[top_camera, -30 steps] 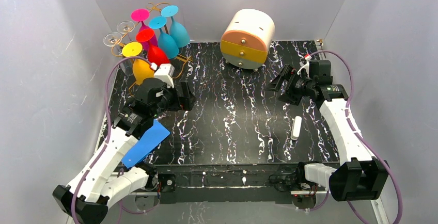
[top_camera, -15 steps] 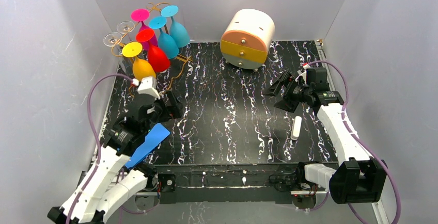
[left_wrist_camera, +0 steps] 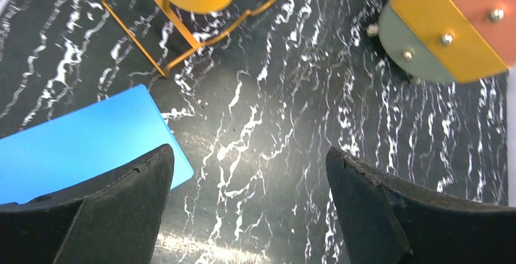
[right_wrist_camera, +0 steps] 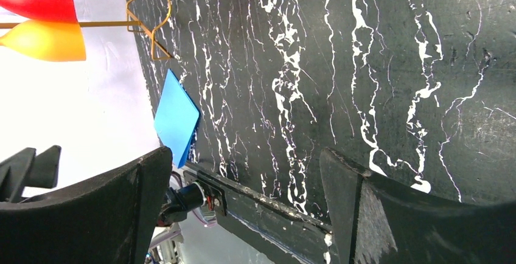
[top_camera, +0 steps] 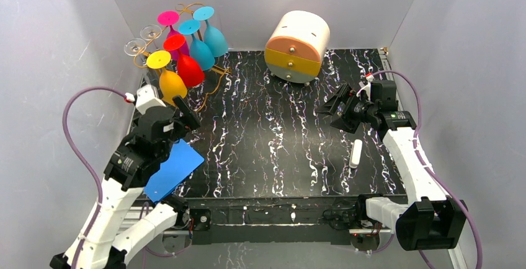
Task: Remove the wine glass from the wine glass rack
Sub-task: Pick up the wine glass from the wine rack, then place the wine glass at the center of the board.
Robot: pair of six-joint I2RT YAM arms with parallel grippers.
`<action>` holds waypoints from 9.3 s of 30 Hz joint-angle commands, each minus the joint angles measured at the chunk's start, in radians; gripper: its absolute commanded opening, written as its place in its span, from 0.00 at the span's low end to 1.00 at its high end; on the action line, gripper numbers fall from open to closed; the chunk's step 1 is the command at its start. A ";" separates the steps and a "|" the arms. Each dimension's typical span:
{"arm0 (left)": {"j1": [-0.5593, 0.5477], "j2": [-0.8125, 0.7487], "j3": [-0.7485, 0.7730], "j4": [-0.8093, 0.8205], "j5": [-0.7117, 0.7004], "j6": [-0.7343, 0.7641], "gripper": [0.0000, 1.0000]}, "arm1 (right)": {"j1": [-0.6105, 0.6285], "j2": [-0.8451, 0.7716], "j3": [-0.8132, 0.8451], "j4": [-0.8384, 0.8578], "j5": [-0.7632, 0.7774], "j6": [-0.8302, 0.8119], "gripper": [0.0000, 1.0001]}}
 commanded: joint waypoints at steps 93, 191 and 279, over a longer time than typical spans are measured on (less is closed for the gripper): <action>0.826 0.708 0.722 0.076 0.676 0.346 0.62 | -0.004 0.076 0.170 -0.097 -0.146 -0.187 0.99; 0.829 0.497 0.241 0.534 1.021 -0.142 0.00 | -0.004 0.141 0.214 -0.214 -0.075 -0.122 0.99; 0.151 0.347 -0.165 0.707 1.195 0.009 0.00 | 0.238 0.032 -0.205 0.885 -0.362 0.519 0.96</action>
